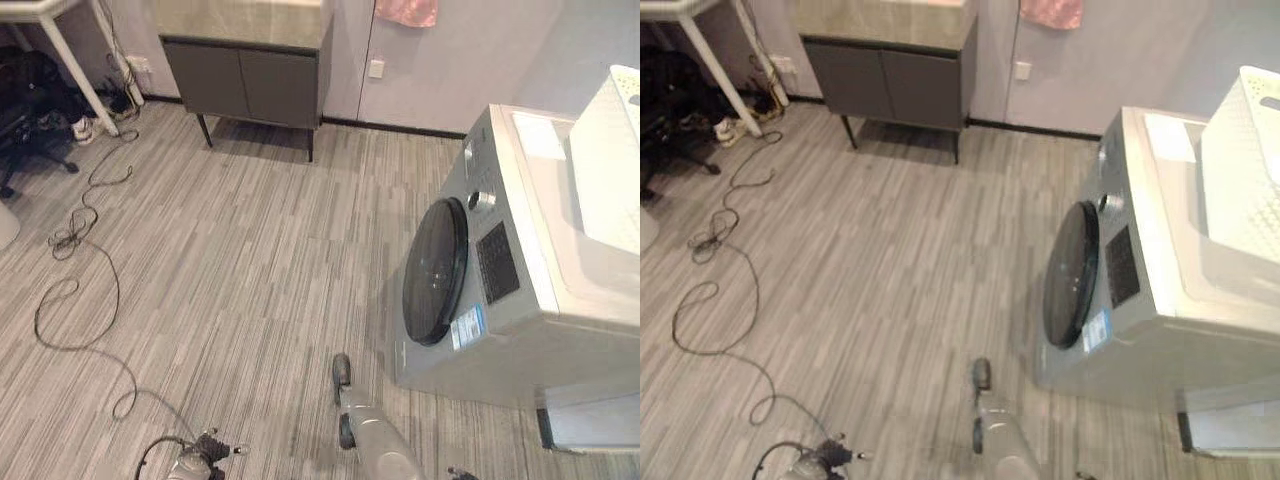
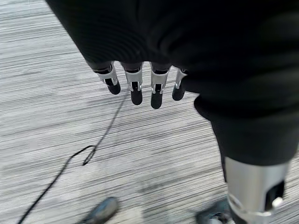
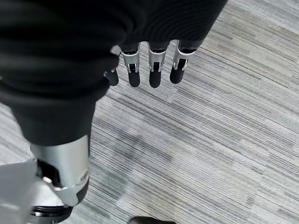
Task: Put brush and paste in cup on sink, flatten towel.
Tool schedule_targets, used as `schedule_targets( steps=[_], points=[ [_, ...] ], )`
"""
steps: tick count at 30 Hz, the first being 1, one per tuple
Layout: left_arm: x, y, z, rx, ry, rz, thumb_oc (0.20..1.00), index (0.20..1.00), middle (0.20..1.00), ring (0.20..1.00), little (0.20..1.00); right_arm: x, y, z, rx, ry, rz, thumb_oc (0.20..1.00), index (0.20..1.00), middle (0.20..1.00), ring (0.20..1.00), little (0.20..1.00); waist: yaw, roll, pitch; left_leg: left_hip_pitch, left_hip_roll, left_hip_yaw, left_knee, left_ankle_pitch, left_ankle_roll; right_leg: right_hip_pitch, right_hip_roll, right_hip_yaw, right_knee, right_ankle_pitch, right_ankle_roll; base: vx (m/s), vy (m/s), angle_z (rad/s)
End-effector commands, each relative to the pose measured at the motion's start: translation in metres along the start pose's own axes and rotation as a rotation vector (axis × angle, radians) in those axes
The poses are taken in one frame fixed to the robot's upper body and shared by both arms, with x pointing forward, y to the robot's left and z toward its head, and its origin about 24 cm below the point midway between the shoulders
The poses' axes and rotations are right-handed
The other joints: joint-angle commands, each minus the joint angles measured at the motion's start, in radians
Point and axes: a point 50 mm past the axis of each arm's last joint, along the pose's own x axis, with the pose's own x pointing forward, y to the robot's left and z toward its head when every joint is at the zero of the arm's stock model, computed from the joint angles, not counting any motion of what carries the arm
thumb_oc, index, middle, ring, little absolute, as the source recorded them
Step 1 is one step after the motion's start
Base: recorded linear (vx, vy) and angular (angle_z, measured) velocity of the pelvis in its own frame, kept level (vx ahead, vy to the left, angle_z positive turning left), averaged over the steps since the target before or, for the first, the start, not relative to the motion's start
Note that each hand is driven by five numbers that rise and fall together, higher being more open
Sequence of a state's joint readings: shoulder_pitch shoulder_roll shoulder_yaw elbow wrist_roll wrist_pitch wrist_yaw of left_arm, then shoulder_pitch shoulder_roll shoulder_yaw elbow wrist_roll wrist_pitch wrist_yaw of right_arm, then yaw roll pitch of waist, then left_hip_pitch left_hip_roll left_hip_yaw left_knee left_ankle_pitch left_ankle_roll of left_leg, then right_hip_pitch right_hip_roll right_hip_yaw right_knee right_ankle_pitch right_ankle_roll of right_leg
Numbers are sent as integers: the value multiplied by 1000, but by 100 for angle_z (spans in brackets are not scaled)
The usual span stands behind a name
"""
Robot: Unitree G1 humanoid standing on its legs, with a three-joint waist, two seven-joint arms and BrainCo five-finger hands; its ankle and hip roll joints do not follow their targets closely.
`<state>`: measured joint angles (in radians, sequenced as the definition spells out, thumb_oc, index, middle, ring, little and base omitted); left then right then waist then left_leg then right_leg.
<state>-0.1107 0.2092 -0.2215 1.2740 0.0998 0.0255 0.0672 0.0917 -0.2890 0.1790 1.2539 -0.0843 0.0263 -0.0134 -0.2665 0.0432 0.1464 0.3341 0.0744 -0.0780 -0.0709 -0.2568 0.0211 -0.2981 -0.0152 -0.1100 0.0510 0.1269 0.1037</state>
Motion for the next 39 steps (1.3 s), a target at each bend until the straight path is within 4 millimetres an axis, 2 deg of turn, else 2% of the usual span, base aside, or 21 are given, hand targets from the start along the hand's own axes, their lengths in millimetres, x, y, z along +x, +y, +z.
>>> schedule_targets(
  steps=[1, 3, 5, 6, 8, 10, 13, 15, 18, 19, 20, 24, 27, 29, 30, 32, 34, 36, 37, 38, 39],
  points=[
    [1, 21, 15, 58, -57, 52, 1000, 1000, 1000, 1000, 1000, 2, -18, 17, -15, -17, -35, 1000, 1000, 1000, 1000, 1000, -24, -25, 4, 46, -128, 25, 57, 128, -22, -2, 19, 82, -94, 159, -14, 485, -235, 154],
    [1, 16, 14, 53, -54, 36, 1000, 1000, 1000, 1000, 1000, 2, -19, 11, -30, 3, -32, 1000, 1000, 1000, 1000, 1000, -36, -6, -15, 41, -99, 6, 130, 219, -60, 21, 50, 73, -64, 132, -40, 376, -249, 54],
    [1, 16, 15, 52, -52, 30, 1000, 1000, 1000, 1000, 1000, 1, -17, 2, -53, 22, -27, 1000, 1000, 1000, 1000, 1000, -55, -9, -39, -32, -30, 49, 354, 403, -148, 122, 76, 48, -83, 69, -86, 448, -338, 9],
    [1, 16, 15, 52, -52, 30, 1000, 1000, 1000, 1000, 1000, 1, -17, 2, -53, 22, -27, 1000, 1000, 1000, 1000, 1000, -55, -7, -38, -33, -28, 48, 358, 400, -148, 124, 77, 47, -84, 69, -86, 399, -290, 51],
    [2, 19, 18, 30, -58, 46, 1000, 1000, 1000, 1000, 1000, 1, -20, 10, -45, -4, -40, 1000, 1000, 1000, 1000, 1000, -48, -42, -35, -134, -20, 84, 625, 456, -141, 190, 74, 72, -97, 35, -126, 319, -282, 35],
    [2, 25, 19, -13, -56, 81, 1000, 1000, 1000, 1000, 1000, 2, -26, 21, -66, -36, -59, 1000, 1000, 1000, 1000, 1000, -21, -72, -14, -239, -2, 173, 727, 406, -100, 259, 75, 104, -110, 5, -146, 348, -316, -6],
    [2, 28, 24, -20, -71, 99, 1000, 1000, 1000, 1000, 1000, 2, -29, 33, -108, -63, -71, 1000, 1000, 1000, 1000, 1000, 40, -105, 8, -429, 26, 345, 655, 298, -60, 342, 45, 136, -121, -29, -137, 292, -124, -65],
    [1, 33, 22, -17, -71, 119, 1000, 1000, 1000, 1000, 1000, 2, -29, 42, -141, -92, -77, 1000, 1000, 1000, 1000, 1000, 69, -111, 21, -501, 39, 410, 523, 302, -52, 387, 48, 166, -120, -56, -130, 277, -3, -46],
    [1, 37, 14, -2, -49, 134, 1000, 1000, 1000, 1000, 1000, 2, -26, 46, -187, -112, -75, 1000, 1000, 1000, 1000, 1000, 93, -103, 26, -553, 25, 397, 313, 352, -50, 440, 61, 196, -116, -97, -125, 462, 108, -24],
    [0, 40, 8, 7, -33, 143, 1000, 1000, 1000, 1000, 1000, 1, -24, 48, -219, -129, -79, 1000, 1000, 1000, 1000, 1000, 114, -87, 34, -592, 27, 317, 94, 437, -68, 500, 71, 237, -125, -135, -119, 518, 159, -66],
    [0, 40, 5, 10, -23, 149, 1000, 1000, 1000, 1000, 1000, 1, -23, 49, -234, -137, -82, 1000, 1000, 1000, 1000, 1000, 121, -84, 34, -605, 40, 289, 32, 462, -86, 521, 68, 257, -120, -153, -119, 658, 206, -84],
    [-1, 41, -10, -24, 23, 163, 1000, 1000, 1000, 1000, 1000, 2, -17, 44, -259, -115, -66, 1000, 1000, 1000, 1000, 1000, 147, -72, 18, -627, 102, 283, 9, 519, -128, 597, 46, 330, -105, -215, -113, 452, 166, -86],
    [-2, 41, -15, -39, 30, 161, 1000, 1000, 1000, 1000, 1000, 2, -14, 41, -240, -104, -61, 1000, 1000, 1000, 1000, 1000, 169, -79, -13, -650, 60, 247, 134, 482, -89, 620, -14, 350, -49, -261, -100, 557, 330, -58],
    [-2, 39, -16, -18, 29, 155, 1000, 1000, 1000, 1000, 1000, 2, -10, 40, -217, -99, -48, 1000, 1000, 1000, 1000, 1000, 171, -100, -30, -687, 44, 318, 297, 398, -50, 594, -62, 335, 40, -196, -63, 417, 266, -52],
    [-2, 41, -15, -11, 27, 156, 1000, 1000, 1000, 1000, 1000, 2, -10, 41, -204, -100, -46, 1000, 1000, 1000, 1000, 1000, 175, -105, -34, -672, 32, 325, 294, 376, -36, 577, -75, 339, 67, -169, -55, 408, 276, -42],
    [-2, 37, -15, 38, 14, 136, 1000, 1000, 1000, 1000, 1000, 2, -8, 42, -206, -105, -36, 1000, 1000, 1000, 1000, 1000, 181, -114, -46, -644, -9, 355, 295, 327, -5, 549, -124, 323, 160, 2, -20, 375, 276, -20],
    [-2, 39, -6, 74, -17, 138, 1000, 1000, 1000, 1000, 1000, 2, -10, 49, -207, -127, -47, 1000, 1000, 1000, 1000, 1000, 187, -100, -28, -584, -31, 359, 258, 299, 13, 479, -131, 290, 269, 86, -27, 335, 335, -19],
    [-1, 44, -1, 102, -32, 144, 1000, 1000, 1000, 1000, 1000, 2, -12, 61, -208, -164, -61, 1000, 1000, 1000, 1000, 1000, 180, -77, 5, -515, -49, 355, 207, 281, 34, 388, -126, 223, 386, 127, -41, 329, 419, -13],
    [-1, 45, 0, 104, -32, 146, 1000, 1000, 1000, 1000, 1000, 2, -13, 62, -211, -165, -63, 1000, 1000, 1000, 1000, 1000, 166, -69, 17, -489, -60, 339, 189, 268, 38, 348, -88, 233, 421, 108, -38, 317, 378, -3],
    [-1, 47, 1, 128, -33, 148, 1000, 1000, 1000, 1000, 1000, 1, -10, 67, -213, -188, -57, 1000, 1000, 1000, 1000, 1000, 140, -67, 29, -442, -80, 328, 159, 257, 40, 277, 14, 240, 441, 42, -35, 283, 293, 7],
    [-1, 50, 3, 134, -33, 156, 1000, 1000, 1000, 1000, 1000, 1, -11, 69, -206, -195, -61, 1000, 1000, 1000, 1000, 1000, 128, -58, 38, -411, -81, 315, 131, 258, 43, 222, 10, 202, 472, 17, -31, 473, 348, 44]
  ],
)
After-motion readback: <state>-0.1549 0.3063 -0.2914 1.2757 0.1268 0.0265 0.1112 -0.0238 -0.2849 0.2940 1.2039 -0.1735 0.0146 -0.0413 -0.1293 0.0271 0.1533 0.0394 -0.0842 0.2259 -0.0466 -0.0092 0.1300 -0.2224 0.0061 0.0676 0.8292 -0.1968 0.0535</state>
